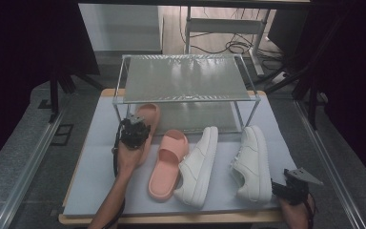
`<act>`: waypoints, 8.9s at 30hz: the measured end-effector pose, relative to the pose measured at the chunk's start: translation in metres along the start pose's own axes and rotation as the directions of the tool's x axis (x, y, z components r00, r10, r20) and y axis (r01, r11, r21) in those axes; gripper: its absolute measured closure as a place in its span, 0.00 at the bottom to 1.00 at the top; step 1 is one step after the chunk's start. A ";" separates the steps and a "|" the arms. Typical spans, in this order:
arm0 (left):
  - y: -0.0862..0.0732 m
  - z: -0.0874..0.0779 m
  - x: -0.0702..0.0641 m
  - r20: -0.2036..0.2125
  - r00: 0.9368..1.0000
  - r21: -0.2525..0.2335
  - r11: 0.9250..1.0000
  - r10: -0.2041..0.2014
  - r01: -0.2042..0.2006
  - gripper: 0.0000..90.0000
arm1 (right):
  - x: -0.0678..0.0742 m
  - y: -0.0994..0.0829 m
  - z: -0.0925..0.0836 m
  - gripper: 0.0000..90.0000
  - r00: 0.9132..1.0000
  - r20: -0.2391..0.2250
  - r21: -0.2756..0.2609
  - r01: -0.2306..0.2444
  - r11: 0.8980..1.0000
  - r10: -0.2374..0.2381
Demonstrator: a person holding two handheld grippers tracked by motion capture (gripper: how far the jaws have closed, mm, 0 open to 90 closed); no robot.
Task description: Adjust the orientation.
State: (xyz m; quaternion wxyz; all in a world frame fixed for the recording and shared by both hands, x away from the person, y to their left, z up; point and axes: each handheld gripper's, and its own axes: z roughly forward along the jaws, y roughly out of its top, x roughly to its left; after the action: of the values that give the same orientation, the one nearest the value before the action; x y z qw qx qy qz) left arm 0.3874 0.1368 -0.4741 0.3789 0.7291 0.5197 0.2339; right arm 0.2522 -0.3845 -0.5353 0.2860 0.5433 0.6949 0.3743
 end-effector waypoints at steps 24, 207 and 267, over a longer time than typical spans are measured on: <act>-0.002 -0.025 0.004 0.051 0.998 0.004 1.000 0.030 -0.030 0.63 | 0.000 0.000 0.000 0.17 1.000 -0.001 0.000 0.002 1.000 -0.002; -0.048 -0.043 -0.042 0.257 0.962 0.066 0.991 0.098 -0.118 0.62 | 0.000 0.000 0.000 0.17 1.000 0.000 0.001 0.000 1.000 0.000; -0.007 -0.035 -0.026 0.188 0.982 0.081 0.996 0.026 -0.042 0.88 | 0.000 0.000 0.000 0.17 1.000 0.000 0.003 0.001 1.000 -0.001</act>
State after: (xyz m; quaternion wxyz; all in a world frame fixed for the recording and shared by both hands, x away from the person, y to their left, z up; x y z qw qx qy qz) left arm 0.3489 0.1247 -0.4573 0.3907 0.7721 0.4787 0.1485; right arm 0.2524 -0.3847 -0.5351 0.2854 0.5434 0.6958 0.3730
